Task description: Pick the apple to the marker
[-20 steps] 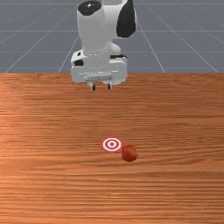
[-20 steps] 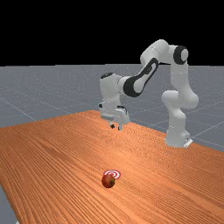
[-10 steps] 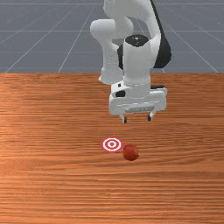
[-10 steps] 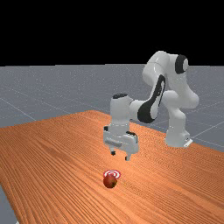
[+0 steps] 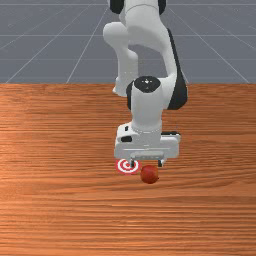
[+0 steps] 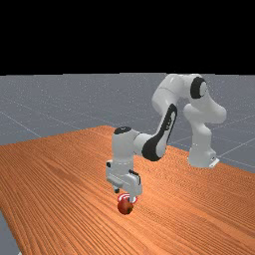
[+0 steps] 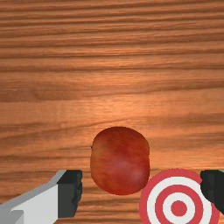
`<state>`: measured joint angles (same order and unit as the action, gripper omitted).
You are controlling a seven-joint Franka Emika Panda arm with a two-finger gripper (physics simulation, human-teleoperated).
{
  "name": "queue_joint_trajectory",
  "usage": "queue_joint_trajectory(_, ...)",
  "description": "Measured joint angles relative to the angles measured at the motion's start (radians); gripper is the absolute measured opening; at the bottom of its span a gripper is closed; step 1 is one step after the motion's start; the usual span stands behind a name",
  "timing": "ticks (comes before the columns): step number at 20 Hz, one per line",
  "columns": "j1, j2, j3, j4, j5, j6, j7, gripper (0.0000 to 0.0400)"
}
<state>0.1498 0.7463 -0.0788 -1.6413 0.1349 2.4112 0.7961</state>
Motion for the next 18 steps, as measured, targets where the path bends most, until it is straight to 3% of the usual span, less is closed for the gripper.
queue_joint_trajectory(8, 0.013, 0.093, -0.001, 0.057, 0.001, 0.008, 0.030, 0.0400)
queue_joint_trajectory(9, 0.015, 0.096, -0.002, 0.060, 0.002, 0.009, 0.035, 0.0288)
queue_joint_trajectory(12, 0.014, 0.087, -0.007, 0.048, 0.003, 0.003, 0.042, 0.0286)
queue_joint_trajectory(18, -0.012, -0.041, -0.030, -0.181, 0.009, 0.020, 0.022, 0.0286)
